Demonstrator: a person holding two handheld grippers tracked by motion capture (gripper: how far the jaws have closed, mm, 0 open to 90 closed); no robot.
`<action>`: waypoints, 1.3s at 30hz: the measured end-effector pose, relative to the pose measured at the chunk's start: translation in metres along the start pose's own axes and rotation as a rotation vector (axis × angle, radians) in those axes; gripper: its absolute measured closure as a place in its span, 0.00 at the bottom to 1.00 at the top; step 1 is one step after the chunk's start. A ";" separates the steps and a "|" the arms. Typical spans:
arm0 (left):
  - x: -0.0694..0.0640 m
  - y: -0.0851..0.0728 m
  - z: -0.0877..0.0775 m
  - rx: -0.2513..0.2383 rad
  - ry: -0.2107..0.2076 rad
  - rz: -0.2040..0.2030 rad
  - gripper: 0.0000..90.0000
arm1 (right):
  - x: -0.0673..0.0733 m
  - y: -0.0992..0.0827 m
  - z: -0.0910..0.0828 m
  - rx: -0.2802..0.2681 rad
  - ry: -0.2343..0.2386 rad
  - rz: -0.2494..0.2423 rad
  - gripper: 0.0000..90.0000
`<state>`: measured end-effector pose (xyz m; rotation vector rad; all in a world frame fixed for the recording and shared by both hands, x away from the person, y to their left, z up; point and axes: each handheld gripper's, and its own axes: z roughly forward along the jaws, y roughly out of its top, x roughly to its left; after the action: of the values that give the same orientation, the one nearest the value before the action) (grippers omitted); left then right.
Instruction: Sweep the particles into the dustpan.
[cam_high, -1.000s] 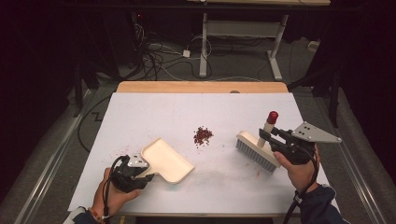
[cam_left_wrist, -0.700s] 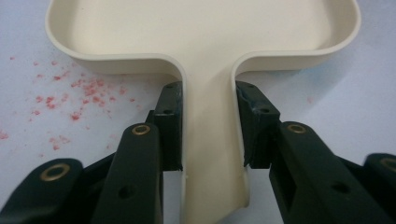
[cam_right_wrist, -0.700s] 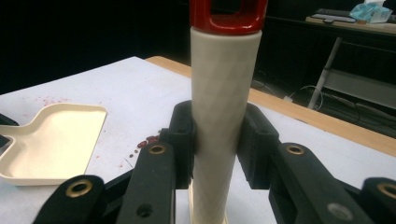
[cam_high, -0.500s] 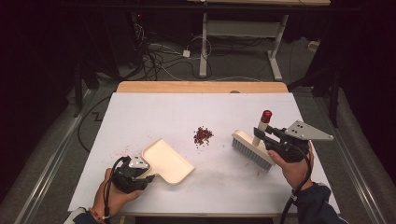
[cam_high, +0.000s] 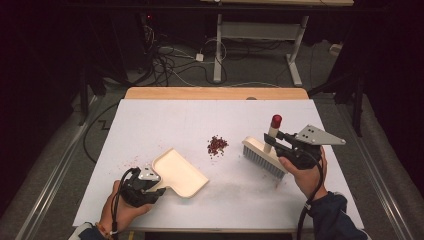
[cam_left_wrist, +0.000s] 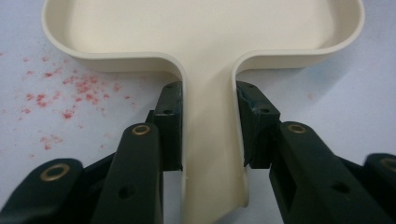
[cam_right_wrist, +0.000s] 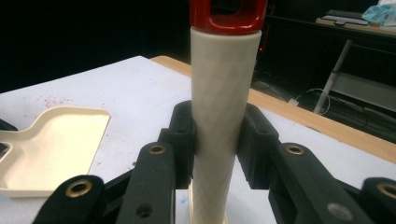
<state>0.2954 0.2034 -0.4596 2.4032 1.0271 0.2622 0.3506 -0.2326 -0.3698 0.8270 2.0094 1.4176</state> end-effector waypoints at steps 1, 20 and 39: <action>0.000 0.000 0.000 0.002 -0.002 0.000 0.71 | 0.000 0.000 0.000 0.000 0.000 0.000 0.78; -0.001 0.002 0.003 0.015 0.004 0.006 0.71 | -0.022 0.038 0.080 0.003 -0.043 -0.070 0.78; 0.000 0.006 0.007 0.020 -0.011 0.019 0.71 | -0.009 0.038 0.150 -0.021 -0.053 -0.045 0.78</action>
<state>0.3015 0.1973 -0.4628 2.4309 1.0074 0.2454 0.4722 -0.1368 -0.3779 0.7967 1.9586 1.3751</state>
